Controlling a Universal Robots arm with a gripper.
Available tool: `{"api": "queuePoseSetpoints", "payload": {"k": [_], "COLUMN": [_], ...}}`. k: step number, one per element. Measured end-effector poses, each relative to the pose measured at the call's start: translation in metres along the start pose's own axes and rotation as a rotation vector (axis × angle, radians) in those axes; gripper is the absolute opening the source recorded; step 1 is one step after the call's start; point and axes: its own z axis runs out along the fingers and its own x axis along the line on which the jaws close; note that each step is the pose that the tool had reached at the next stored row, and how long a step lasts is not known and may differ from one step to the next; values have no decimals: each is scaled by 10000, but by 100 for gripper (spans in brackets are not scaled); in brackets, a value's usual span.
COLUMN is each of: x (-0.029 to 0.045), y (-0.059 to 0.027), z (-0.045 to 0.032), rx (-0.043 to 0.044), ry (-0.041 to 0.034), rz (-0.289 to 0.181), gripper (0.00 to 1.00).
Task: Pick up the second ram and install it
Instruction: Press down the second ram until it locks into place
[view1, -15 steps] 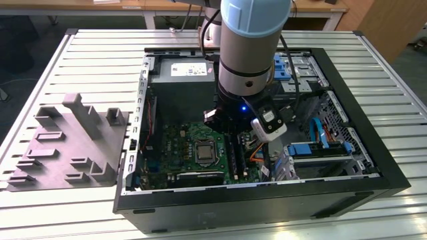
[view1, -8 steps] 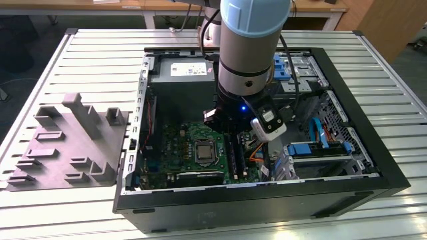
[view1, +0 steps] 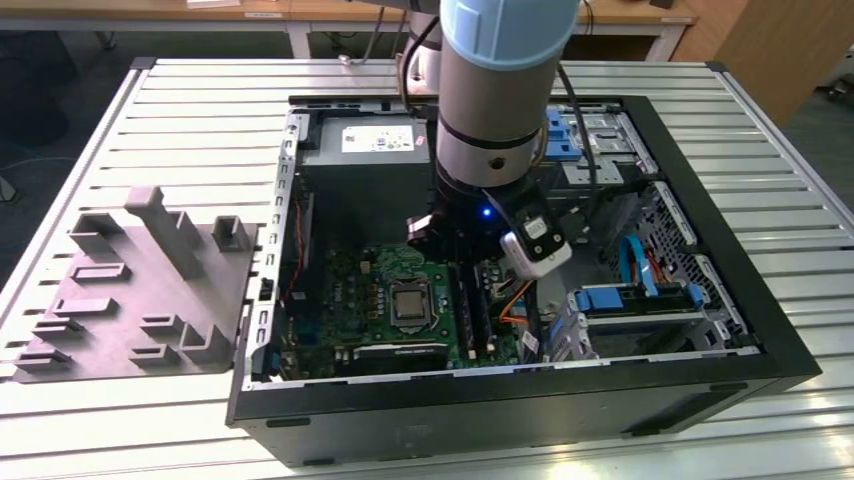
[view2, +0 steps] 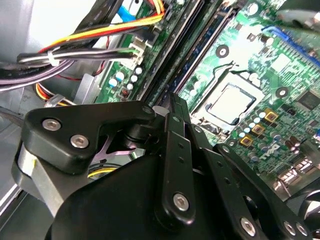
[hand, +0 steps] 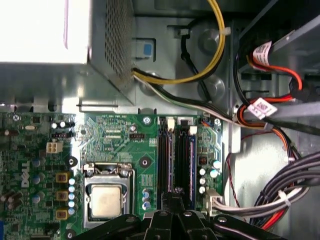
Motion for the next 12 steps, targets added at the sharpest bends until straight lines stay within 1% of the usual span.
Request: {"api": "queuePoseSetpoints", "payload": {"k": [12], "x": [1], "y": [261], "z": [8], "rx": [-5], "ry": [0], "rz": [0], "gripper": [10]}}
